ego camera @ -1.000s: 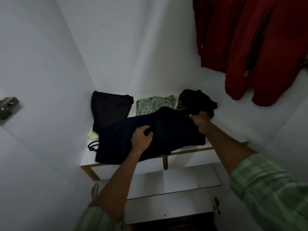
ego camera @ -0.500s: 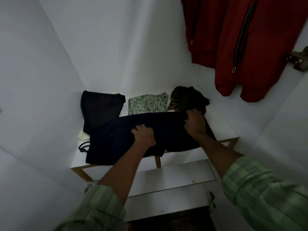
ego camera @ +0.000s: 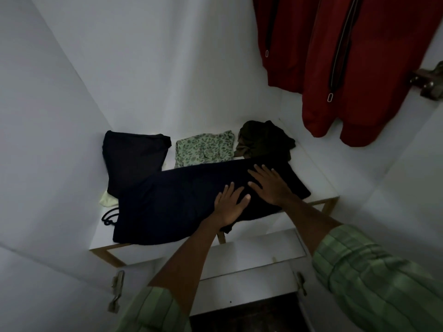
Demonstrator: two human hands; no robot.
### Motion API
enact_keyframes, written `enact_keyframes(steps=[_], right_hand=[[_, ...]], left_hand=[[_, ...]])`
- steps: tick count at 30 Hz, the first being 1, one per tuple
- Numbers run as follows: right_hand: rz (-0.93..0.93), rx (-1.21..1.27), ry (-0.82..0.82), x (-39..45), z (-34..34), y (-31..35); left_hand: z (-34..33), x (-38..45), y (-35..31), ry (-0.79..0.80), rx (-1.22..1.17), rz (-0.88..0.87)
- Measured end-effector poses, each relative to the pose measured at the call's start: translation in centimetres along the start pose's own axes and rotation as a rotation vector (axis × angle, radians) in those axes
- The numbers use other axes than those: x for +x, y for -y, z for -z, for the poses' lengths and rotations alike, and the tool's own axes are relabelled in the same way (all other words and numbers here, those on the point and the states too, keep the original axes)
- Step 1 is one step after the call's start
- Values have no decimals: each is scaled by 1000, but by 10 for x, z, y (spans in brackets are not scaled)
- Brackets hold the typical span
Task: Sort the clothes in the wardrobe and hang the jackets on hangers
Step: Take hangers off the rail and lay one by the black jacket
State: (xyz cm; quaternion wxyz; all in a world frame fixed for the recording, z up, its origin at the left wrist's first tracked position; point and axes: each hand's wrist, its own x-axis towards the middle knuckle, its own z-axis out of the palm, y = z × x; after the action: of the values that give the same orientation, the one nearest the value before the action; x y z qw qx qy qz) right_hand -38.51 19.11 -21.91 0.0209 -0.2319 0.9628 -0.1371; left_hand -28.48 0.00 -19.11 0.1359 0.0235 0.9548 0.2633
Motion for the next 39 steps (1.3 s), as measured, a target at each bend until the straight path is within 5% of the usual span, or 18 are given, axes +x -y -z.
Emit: enact_keyframes(steps=[9,13,21,28,35,39], right_hand=[[-17,148,143,24,59,14],[-45,233,1,42,122,44],[-39,122,-335,81,290,73],[0,213,-643,88,435,120],[-16,321,-965,80,551,179],[-55,617,-1129,75,601,197]], left_hand=[[56,14,-19,-103,-86,43],[123,29,-68,-236,90,-50],[309,38,-194,-253,645,-308],[420,1,-267,-655,799,-324],[507,-42,-314,-895,872,-395],[548,-67,-325,-965,884,-349]])
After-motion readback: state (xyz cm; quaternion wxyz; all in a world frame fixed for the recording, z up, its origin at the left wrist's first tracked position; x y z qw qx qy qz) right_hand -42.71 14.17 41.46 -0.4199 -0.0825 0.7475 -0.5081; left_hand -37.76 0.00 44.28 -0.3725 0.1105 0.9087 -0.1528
